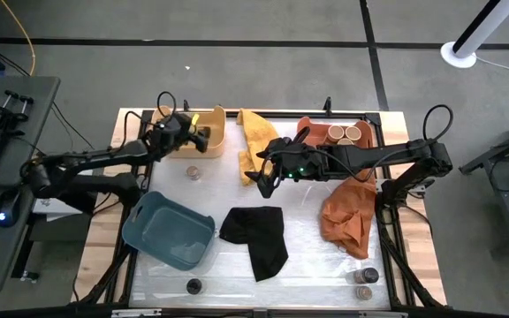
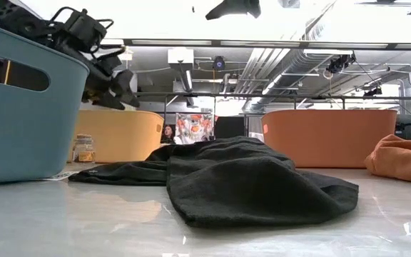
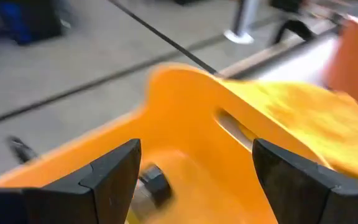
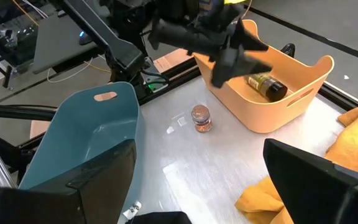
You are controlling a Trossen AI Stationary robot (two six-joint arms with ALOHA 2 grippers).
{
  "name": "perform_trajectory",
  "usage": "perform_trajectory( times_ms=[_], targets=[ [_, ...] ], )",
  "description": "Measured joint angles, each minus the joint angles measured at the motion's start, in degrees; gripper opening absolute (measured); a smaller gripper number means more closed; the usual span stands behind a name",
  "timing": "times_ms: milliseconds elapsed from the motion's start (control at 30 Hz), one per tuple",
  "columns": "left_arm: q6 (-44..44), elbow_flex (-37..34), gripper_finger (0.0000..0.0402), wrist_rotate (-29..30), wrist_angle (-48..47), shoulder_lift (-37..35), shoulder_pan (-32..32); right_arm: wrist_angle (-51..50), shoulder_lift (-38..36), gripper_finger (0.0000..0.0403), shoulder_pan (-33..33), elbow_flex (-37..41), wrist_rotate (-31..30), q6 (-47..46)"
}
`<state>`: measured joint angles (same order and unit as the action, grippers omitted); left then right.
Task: Sort spices by type
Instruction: Put the top black spice bottle into the yellow bin
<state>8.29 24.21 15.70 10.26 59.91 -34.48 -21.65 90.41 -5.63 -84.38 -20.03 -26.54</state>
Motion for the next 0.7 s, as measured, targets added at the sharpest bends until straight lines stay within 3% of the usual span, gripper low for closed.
perform_trajectory(
  times_ms=[167, 300, 467, 700],
  targets=[
    [3.2, 2.1, 0.0294, -3.0, -7.6, -1.8, 0.0, 0.0, 0.0, 0.0348, 0.0, 0.0, 0.0, 0.1],
    [6.5, 13.4, 0.0294, -7.3, -24.5, 1.2, -4.5, 0.0, 0.0, 0.0348, 0.0, 0.0, 0.0, 0.9],
    [-0.3, 31.6, 0.0294, -14.5, -46.3, 13.1, -9.6, 0.0, 0.0, 0.0348, 0.1, 0.0, 0.0, 1.1],
    [-2.7, 53.9, 0.0294, -12.9, -73.9, 31.9, -10.9, 0.0, 0.0, 0.0348, 0.0, 0.0, 0.0, 1.0]
  ],
)
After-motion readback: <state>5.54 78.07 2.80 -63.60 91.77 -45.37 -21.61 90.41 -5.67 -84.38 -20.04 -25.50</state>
